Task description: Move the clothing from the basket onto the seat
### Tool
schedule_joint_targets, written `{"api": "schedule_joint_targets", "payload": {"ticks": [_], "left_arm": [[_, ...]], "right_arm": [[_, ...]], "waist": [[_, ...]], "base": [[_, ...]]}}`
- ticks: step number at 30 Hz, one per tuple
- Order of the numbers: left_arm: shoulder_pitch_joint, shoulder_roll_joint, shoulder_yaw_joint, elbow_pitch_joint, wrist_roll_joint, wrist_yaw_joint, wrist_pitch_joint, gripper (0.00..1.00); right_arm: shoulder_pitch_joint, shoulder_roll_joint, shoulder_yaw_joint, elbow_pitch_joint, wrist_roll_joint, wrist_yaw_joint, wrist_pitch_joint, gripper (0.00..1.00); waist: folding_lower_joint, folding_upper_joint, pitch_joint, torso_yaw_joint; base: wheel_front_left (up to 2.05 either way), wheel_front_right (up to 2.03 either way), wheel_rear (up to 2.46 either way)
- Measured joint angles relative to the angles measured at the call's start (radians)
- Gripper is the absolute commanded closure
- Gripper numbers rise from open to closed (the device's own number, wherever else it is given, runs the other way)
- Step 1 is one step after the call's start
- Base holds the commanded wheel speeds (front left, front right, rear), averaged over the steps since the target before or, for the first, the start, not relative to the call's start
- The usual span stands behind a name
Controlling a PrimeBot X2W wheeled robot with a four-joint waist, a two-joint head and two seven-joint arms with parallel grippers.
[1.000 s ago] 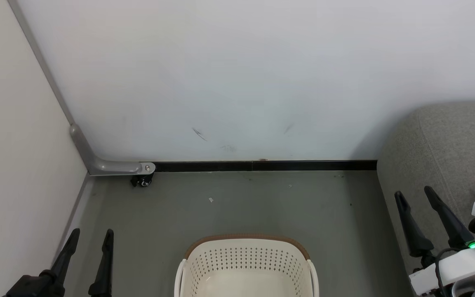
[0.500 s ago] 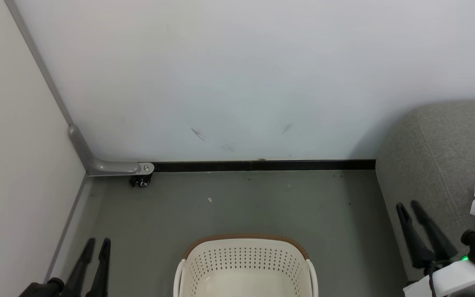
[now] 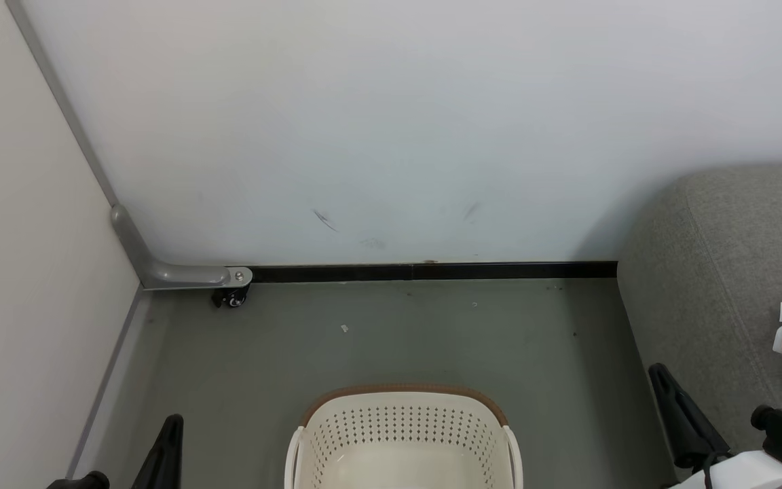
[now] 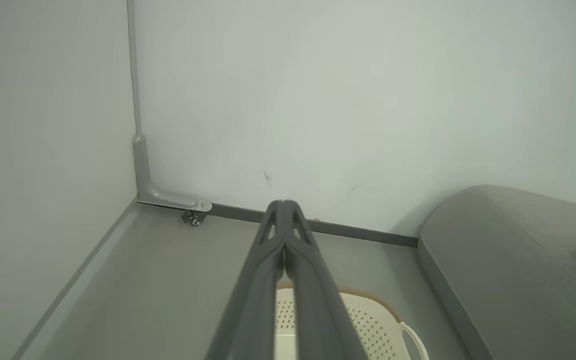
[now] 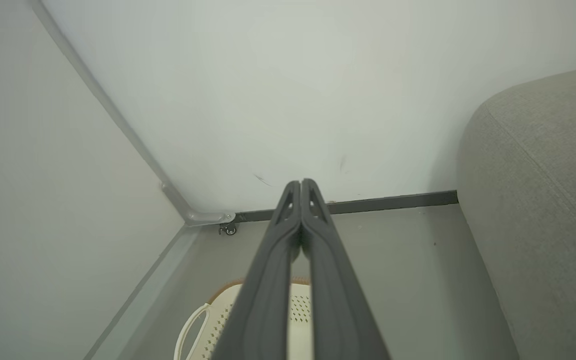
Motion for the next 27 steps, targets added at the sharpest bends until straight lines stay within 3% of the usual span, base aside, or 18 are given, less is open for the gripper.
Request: {"api": "schedule_joint_targets", "payload": {"ticks": [10, 27], "left_arm": [[-0.004, -0.02, 0.028, 0.015, -0.114, -0.018, 0.034, 1.0], [-0.03, -0.044, 0.075, 0.047, -0.322, -0.052, 0.094, 1.0]], "right_arm": [[-0.001, 0.015, -0.02, 0.006, 0.155, 0.0, 0.035, 1.0], [-0.018, 0.026, -0.047, 0.035, 0.402, 0.0, 0.102, 1.0]], "waist": [[0.001, 0.0, 0.002, -0.009], [0.0157, 0.0, -0.003, -0.028]], "base": [[0.0, 0.0, 0.0], [0.0, 0.0, 0.0]]}}
